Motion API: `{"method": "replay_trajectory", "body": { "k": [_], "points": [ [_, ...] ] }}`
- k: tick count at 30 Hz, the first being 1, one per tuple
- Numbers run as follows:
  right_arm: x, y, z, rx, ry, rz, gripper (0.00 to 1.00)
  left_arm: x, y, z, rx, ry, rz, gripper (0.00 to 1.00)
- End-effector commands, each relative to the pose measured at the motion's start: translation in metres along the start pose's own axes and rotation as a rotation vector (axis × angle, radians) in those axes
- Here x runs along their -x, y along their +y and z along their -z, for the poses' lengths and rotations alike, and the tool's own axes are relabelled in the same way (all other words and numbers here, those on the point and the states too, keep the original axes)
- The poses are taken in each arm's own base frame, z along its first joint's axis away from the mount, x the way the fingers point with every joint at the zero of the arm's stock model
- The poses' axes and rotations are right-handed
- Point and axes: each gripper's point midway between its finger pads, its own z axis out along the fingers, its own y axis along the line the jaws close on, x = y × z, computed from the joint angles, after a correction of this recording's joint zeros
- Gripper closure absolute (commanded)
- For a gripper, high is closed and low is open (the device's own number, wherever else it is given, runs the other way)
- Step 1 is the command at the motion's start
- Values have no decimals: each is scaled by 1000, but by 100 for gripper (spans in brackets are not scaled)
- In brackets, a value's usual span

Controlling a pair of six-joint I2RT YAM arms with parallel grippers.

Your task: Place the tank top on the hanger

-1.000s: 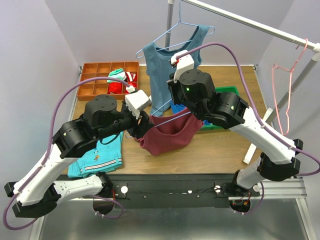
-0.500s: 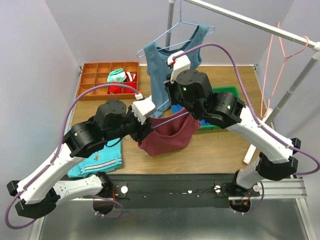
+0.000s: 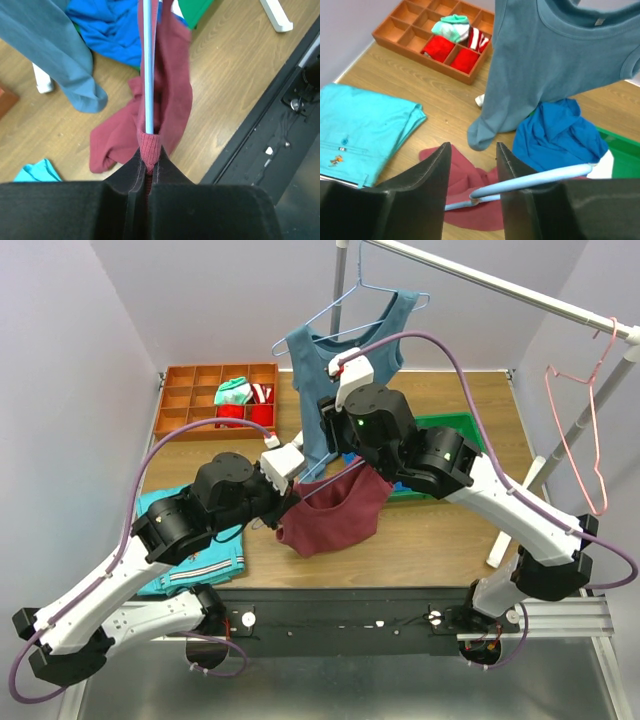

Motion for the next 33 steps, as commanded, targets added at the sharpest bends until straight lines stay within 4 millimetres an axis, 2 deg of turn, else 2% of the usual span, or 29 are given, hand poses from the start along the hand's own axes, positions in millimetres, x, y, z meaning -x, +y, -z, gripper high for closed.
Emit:
{"method": "replay_trajectory", "body": {
  "k": [1, 3, 6, 7, 8, 9, 11, 13, 15, 18, 19, 22, 25, 27, 29, 33],
  "points": [
    [-2, 0, 3, -4, -28, -63, 39, 14, 5, 6, 44, -91, 51, 100],
    [-7, -5, 6, -19, -37, -86, 32, 15, 5, 11, 46, -110, 63, 100],
    [-9, -15, 12, -55, -57, -132, 27, 12, 8, 17, 63, -118, 82, 100],
    [-18, -19, 10, -81, -47, -138, 26, 11, 8, 19, 67, -119, 87, 100],
    [-20, -21, 11, -86, -53, -147, 24, 9, 10, 22, 77, -120, 94, 100],
    [-13, -24, 17, -81, -85, -177, 21, 3, 11, 21, 83, -105, 97, 100],
    [-17, -26, 18, -85, -94, -189, 19, -3, 13, 22, 96, -97, 101, 100],
    [-6, -29, 24, -76, -131, -217, 15, -13, 14, 20, 107, -78, 114, 100],
    [4, -27, 27, -57, -154, -226, 12, -17, 15, 19, 110, -76, 124, 100],
    [14, -14, 29, 15, -156, -215, 10, -20, 18, 18, 130, -78, 135, 100],
    [13, -4, 28, 67, -143, -199, 10, -20, 19, 18, 137, -81, 143, 100],
    [8, 17, 26, 174, -117, -166, 9, -16, 23, 18, 160, -95, 155, 100],
    [-3, 24, 25, 209, -99, -158, 9, -14, 29, 18, 199, -102, 170, 100],
    [-3, 19, 29, 202, -110, -169, 8, -15, 42, 19, 276, -104, 191, 100],
    [-13, 13, 28, 172, -102, -175, 8, -16, 53, 22, 347, -106, 210, 100],
    [-31, -4, 27, 85, -92, -202, 7, -10, 58, 34, 380, -134, 234, 100]
  ]
}}
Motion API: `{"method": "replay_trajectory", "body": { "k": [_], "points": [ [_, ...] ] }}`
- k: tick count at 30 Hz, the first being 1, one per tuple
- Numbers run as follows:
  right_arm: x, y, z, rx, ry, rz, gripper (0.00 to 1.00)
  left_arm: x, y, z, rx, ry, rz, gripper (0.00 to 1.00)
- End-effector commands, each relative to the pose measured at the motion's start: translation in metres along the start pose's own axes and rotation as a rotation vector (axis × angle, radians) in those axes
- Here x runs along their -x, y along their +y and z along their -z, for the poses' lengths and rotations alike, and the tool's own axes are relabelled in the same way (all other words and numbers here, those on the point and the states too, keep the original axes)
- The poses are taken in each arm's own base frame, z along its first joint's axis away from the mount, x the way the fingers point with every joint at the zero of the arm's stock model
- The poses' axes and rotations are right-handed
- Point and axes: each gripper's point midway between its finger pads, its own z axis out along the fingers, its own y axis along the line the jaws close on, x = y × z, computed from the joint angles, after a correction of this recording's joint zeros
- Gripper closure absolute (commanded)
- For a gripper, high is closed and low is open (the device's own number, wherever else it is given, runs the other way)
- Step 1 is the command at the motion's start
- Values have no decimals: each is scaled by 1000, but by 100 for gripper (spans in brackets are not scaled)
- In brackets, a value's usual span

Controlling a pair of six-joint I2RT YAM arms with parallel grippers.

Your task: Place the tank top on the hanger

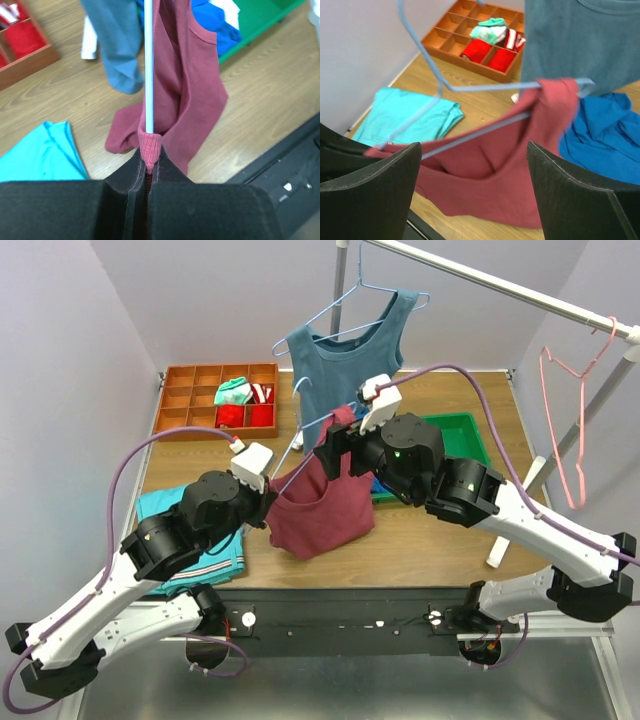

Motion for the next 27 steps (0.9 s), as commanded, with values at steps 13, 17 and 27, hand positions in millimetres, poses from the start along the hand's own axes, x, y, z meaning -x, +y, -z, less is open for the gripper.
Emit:
{"method": "replay_trajectory", "body": {
  "k": [13, 17, 27],
  "points": [
    [-163, -135, -44, -492, 234, -159, 3, 71, 52, 78, 239, -194, 105, 100],
    [-196, -169, -62, -535, 304, -195, 3, 89, 50, 95, 212, -222, 96, 100],
    [-271, -208, -96, -587, 482, -198, 8, 127, 37, 112, 137, -263, 35, 100]
  ]
}}
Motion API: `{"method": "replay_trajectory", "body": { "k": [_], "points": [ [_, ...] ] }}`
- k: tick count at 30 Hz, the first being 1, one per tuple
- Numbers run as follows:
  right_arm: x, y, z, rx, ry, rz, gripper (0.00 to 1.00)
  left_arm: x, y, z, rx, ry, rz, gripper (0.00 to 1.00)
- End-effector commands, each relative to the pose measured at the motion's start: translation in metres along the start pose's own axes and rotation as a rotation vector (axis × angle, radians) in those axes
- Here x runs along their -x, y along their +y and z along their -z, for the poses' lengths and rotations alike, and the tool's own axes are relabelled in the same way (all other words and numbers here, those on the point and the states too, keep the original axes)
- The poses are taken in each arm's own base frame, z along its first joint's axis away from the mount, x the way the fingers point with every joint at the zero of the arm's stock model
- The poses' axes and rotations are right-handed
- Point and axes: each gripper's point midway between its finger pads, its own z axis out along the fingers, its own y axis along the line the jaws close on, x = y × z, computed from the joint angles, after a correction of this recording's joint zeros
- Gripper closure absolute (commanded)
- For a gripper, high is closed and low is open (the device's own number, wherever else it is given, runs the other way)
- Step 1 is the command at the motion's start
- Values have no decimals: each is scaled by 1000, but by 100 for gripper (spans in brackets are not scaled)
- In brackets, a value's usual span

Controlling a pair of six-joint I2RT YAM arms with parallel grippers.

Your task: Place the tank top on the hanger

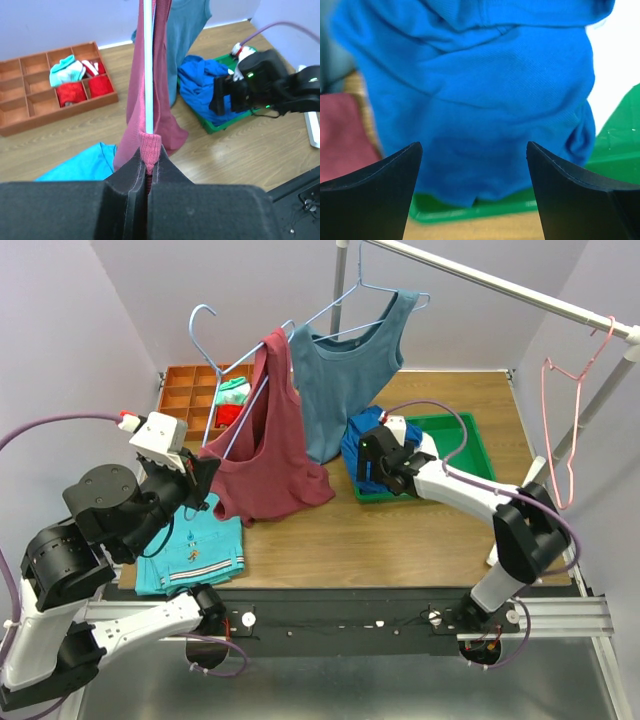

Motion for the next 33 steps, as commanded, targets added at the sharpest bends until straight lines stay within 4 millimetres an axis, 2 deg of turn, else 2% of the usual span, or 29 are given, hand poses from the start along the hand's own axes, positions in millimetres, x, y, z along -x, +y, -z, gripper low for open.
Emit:
{"method": "replay_trajectory", "body": {
  "k": [1, 5, 6, 7, 9, 12, 13, 16, 17, 19, 20, 26, 30, 31, 33],
  "points": [
    [-21, 6, -26, 17, 59, 6, 8, 21, -9, 1, -49, -35, -34, 100],
    [-50, 2, -32, 7, 148, 34, 8, 29, -15, -1, -72, -45, -42, 100],
    [-53, 0, -30, 8, 155, 36, 8, 31, -17, -2, -80, -46, -43, 100],
    [-66, -6, -28, 1, 182, 44, 8, 34, -17, 0, -83, -53, -41, 100],
    [-79, -11, -22, 13, 219, 50, 7, 38, -21, 0, -98, -55, -51, 100],
    [-101, -20, -5, 30, 266, 61, 6, 43, -24, -1, -111, -61, -59, 100],
    [-102, -20, 2, 48, 262, 58, 4, 46, -26, -1, -118, -66, -61, 100],
    [-126, -21, 19, 66, 330, 99, 3, 50, -31, -4, -132, -70, -64, 100],
    [-133, -15, 27, 80, 334, 119, 3, 51, -32, -6, -137, -68, -68, 100],
    [-147, -15, 40, 81, 372, 150, 2, 55, -38, -9, -154, -72, -65, 100],
    [-153, -8, 49, 106, 379, 152, 1, 54, -40, -13, -158, -64, -71, 100],
    [-196, -7, 80, 158, 478, 182, 0, 71, -49, -13, -190, -91, -84, 100],
    [-211, -9, 93, 186, 522, 179, 0, 86, -50, -18, -174, -106, -112, 100],
    [-211, -9, 96, 189, 523, 176, 0, 96, -50, -14, -179, -132, -105, 100],
    [-214, -9, 101, 194, 535, 186, 0, 101, -58, -19, -207, -137, -115, 100]
  ]
}}
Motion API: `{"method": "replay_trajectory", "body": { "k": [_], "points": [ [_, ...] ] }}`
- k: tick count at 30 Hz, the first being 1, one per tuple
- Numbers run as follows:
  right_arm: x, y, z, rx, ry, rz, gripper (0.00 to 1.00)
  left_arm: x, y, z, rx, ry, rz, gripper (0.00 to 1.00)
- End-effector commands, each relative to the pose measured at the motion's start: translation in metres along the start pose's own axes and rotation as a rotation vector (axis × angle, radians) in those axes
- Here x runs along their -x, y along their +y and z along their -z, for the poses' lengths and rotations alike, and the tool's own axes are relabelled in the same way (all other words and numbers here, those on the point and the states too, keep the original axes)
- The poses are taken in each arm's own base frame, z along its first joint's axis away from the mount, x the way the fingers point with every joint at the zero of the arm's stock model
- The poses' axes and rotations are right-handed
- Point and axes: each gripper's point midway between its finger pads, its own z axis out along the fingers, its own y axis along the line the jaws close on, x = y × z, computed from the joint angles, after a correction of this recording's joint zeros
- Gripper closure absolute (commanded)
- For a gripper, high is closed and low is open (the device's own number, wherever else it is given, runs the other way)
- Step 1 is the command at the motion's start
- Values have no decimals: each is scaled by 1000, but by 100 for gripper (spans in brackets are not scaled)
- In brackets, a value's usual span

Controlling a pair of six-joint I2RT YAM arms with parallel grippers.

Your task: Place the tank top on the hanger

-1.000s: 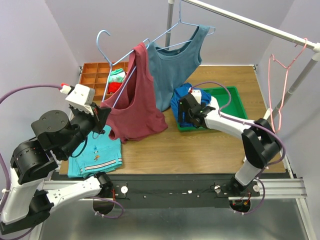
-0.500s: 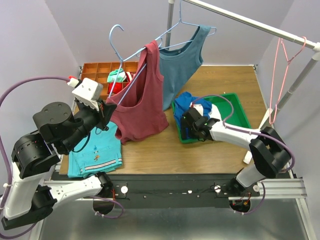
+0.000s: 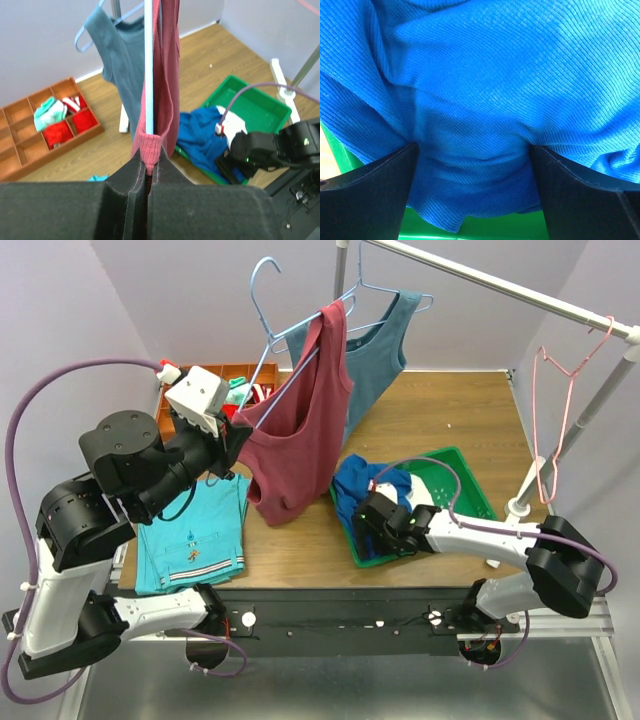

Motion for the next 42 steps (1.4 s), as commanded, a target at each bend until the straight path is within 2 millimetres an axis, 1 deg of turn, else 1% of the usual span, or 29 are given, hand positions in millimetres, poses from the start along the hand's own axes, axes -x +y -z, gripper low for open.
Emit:
{"method": "replay_trajectory", "body": {
  "k": [1, 2, 3, 4, 5, 6, 7, 9, 10, 12, 13, 16, 18, 21, 23, 24, 26, 27, 29, 30, 31, 33, 34, 35, 37, 38, 39, 40, 42],
  "points": [
    [-48, -6, 11, -4, 166, -7, 0, 50, -9, 7, -62, -150, -10, 100],
    [-49, -5, 13, 3, 165, -7, 0, 53, -11, 5, -71, -156, -12, 100],
    [-51, -4, 15, 15, 174, -6, 0, 54, -18, -1, -95, -149, -17, 100],
    [-53, -4, 17, 20, 178, -4, 0, 63, -20, 0, -112, -174, -22, 100],
    [-54, -3, 19, 27, 178, -7, 0, 65, -22, -1, -121, -181, -26, 100],
    [-57, -3, 20, 34, 189, -7, 0, 67, -28, -7, -140, -179, -33, 100],
    [-60, -4, 20, 39, 196, -5, 0, 75, -30, -6, -151, -204, -37, 100],
    [-67, -4, 22, 49, 215, -13, 0, 79, -35, -13, -164, -210, -46, 100],
    [-70, -3, 22, 56, 223, -14, 0, 85, -37, -14, -174, -227, -48, 100],
    [-75, 0, 25, 79, 231, -24, 0, 86, -42, -24, -185, -229, -62, 100],
    [-79, -2, 24, 75, 240, -24, 0, 87, -47, -28, -205, -235, -61, 100],
    [-81, -3, 28, 84, 233, -35, 0, 86, -53, -44, -216, -245, -98, 100],
    [-81, -6, 29, 79, 228, -36, 0, 86, -53, -54, -201, -260, -129, 100],
    [-78, -6, 33, 79, 211, -38, 0, 83, -53, -78, -164, -266, -173, 100],
    [-76, -6, 34, 82, 206, -40, 0, 84, -54, -89, -153, -267, -210, 100],
    [-76, -6, 34, 82, 203, -41, 0, 79, -56, -100, -152, -247, -227, 100],
    [-74, -6, 35, 81, 197, -46, 0, 79, -55, -110, -134, -243, -255, 100],
    [-74, -7, 35, 79, 191, -48, 0, 76, -53, -119, -117, -232, -267, 100],
    [-73, -7, 35, 80, 185, -48, 0, 75, -51, -128, -111, -226, -298, 100],
    [-72, -6, 36, 82, 183, -49, 0, 71, -50, -137, -103, -210, -307, 100],
    [-71, -6, 36, 82, 179, -51, 0, 75, -43, -141, -91, -212, -310, 100],
    [-70, -6, 37, 84, 174, -50, 0, 75, -39, -150, -99, -206, -313, 100],
    [-68, -5, 37, 86, 170, -49, 0, 81, -41, -150, -122, -225, -312, 100],
    [-68, -6, 37, 83, 169, -50, 0, 83, -35, -153, -112, -228, -313, 100],
    [-67, -6, 39, 79, 165, -49, 0, 84, -32, -161, -115, -224, -322, 100],
    [-67, -6, 39, 82, 164, -49, 0, 96, -33, -155, -128, -250, -322, 100],
    [-66, -6, 39, 81, 161, -51, 0, 92, -35, -164, -149, -235, -325, 100],
    [-66, -6, 40, 82, 160, -53, 0, 99, -35, -161, -155, -248, -326, 100],
    [-65, -6, 40, 84, 159, -50, 0, 96, -41, -167, -189, -237, -330, 100]
  ]
}}
